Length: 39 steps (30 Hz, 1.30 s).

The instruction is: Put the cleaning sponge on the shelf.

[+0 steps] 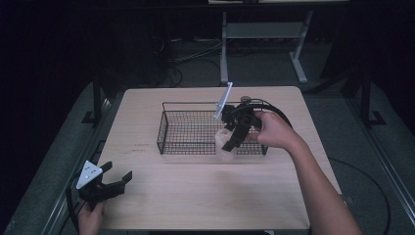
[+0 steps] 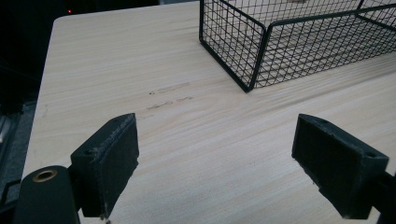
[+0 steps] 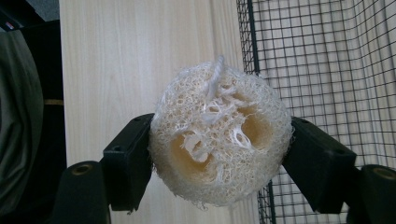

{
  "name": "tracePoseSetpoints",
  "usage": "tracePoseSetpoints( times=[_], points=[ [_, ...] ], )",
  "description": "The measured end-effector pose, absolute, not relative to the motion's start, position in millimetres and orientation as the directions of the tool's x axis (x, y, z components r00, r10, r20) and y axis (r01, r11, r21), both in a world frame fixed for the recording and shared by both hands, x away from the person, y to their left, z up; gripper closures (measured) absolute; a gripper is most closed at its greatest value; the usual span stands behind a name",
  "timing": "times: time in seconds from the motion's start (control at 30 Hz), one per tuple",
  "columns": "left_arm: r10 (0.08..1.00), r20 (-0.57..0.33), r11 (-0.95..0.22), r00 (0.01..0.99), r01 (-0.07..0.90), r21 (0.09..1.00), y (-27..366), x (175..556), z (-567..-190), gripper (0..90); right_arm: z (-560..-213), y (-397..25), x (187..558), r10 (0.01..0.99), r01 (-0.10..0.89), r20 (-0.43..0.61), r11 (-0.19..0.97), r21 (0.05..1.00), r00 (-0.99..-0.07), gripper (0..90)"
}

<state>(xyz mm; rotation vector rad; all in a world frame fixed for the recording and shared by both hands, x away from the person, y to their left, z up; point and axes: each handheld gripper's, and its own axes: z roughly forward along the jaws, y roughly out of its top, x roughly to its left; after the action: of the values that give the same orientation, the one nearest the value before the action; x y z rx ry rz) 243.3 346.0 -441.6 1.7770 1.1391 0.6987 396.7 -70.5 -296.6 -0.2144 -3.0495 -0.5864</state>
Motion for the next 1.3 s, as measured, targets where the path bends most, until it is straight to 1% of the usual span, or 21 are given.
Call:
tracePoseSetpoints(
  times=[0.03, 0.3, 0.37, 0.53, 0.87, 0.97, 1.3],
  points=[
    [0.908, -0.004, -0.186, 0.420, 0.409, 0.893, 346, 243, -442, 13.9, -295, -70, 401, 0.132, 0.146, 0.064, 0.914, 0.378, -0.989, 27.9],
    [0.908, -0.003, -0.185, 0.418, 0.409, 0.894, 347, 243, -441, 14.0, -292, -69, 414, 0.158, 0.169, 0.061, 0.914, 0.368, -0.986, 27.9],
    [0.909, -0.003, -0.184, 0.418, 0.407, 0.895, 347, 243, -441, 13.9, -293, -69, 420, 0.171, 0.187, 0.078, 0.910, 0.370, -0.982, 27.9],
    [0.908, -0.004, -0.185, 0.419, 0.408, 0.894, 347, 243, -441, 13.9, -297, -69, 426, 0.183, 0.200, 0.080, 0.911, 0.361, -0.980, 27.9],
    [0.907, -0.003, -0.186, 0.421, 0.405, 0.895, 347, 244, -441, 13.9, -296, -69, 445, 0.210, 0.226, 0.082, 0.902, 0.368, -0.974, 27.9],
    [0.907, -0.005, -0.184, 0.421, 0.406, 0.895, 347, 244, -441, 13.9, -298, -73, 452, 0.234, 0.245, 0.076, 0.903, 0.351, -0.969, 27.9],
    [0.906, -0.003, -0.187, 0.424, 0.406, 0.895, 347, 244, -441, 14.0, -301, -72, 463, 0.258, 0.266, 0.071, 0.897, 0.352, -0.963, 27.9]
  ],
)
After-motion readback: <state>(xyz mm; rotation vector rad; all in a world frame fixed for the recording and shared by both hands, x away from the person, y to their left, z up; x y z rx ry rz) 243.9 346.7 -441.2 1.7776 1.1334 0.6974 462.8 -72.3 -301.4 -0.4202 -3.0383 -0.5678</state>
